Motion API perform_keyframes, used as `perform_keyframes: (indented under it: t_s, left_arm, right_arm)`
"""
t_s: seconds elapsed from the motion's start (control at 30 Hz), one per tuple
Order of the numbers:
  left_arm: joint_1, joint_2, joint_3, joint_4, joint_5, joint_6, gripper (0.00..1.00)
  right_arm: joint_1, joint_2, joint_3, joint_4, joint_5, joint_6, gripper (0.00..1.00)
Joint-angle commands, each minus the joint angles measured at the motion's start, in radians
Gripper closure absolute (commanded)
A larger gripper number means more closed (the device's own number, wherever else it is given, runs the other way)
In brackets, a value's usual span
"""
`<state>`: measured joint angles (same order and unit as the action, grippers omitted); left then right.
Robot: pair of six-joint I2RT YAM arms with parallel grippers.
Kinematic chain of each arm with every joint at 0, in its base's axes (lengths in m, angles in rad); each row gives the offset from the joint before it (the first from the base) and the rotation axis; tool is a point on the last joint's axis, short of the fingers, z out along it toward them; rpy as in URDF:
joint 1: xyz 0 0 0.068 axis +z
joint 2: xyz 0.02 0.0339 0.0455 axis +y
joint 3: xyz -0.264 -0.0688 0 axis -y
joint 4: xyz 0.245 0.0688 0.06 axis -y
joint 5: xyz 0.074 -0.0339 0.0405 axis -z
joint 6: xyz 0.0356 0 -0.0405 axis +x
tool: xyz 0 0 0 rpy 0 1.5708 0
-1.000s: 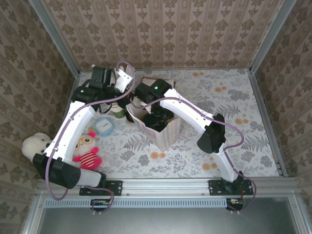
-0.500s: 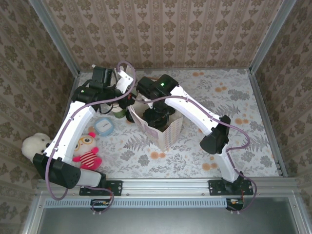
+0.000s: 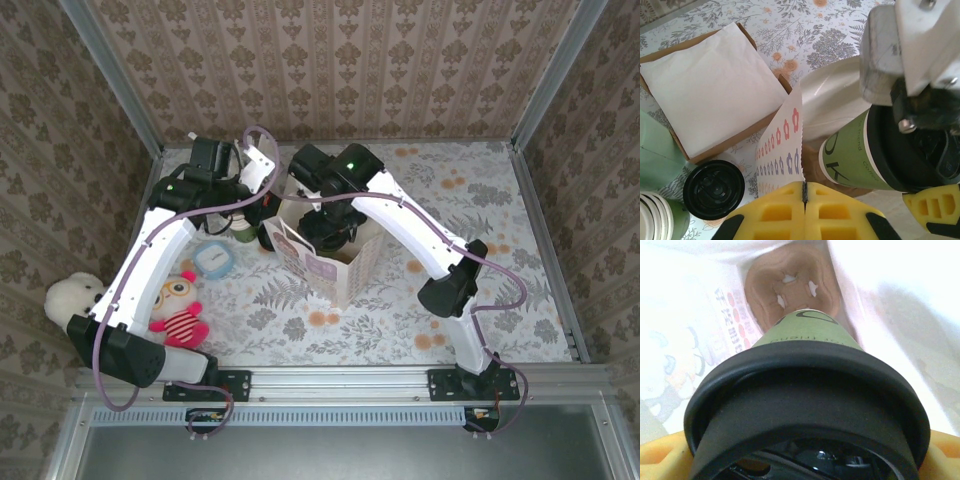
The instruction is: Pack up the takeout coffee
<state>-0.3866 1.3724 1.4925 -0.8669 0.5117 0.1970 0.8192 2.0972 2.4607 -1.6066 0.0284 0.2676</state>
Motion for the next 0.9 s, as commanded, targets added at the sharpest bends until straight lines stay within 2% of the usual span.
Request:
perform_keyframes:
  t_s: [0.0,0.53,0.6,0.63,0.67,0.7,0.77,0.87]
  left_arm:
    - [-0.004,0.016,-0.007,-0.057,-0.016,0.028,1.0]
    - [0.0,0.019,-0.012,-0.05,-0.059,0.022,1.0]
    - [0.005,0.02,-0.005,-0.057,-0.027,0.016,1.0]
    - [0.007,0.022,0.004,-0.064,0.004,0.018,0.95]
    - [0.008,0.023,0.014,-0.076,0.04,0.022,0.79]
    - [0.009,0.024,0.016,-0.081,0.063,0.022,0.68]
    - [0.005,0.025,0.014,-0.082,0.086,0.025,0.57]
    - [-0.001,0.039,0.015,-0.09,0.07,0.026,0.54]
  right_arm:
    - [0.007,-0.074,0.065,-0.148,-0.006,-0.026,0.48]
    - [-0.007,-0.06,-0.155,-0.193,-0.018,-0.053,0.48]
    - [-0.006,-0.064,-0.153,-0.192,-0.013,-0.053,0.48]
    - [-0.008,-0.063,-0.148,-0.192,-0.015,-0.052,0.48]
    - [-0.006,-0.063,-0.145,-0.19,-0.012,-0.053,0.48]
    - [-0.007,-0.063,-0.141,-0.191,-0.01,-0.053,0.48]
    - [-0.006,-0.059,-0.135,-0.191,-0.007,-0.053,0.48]
    - [-0.005,-0.049,-0.129,-0.191,-0.007,-0.054,0.48]
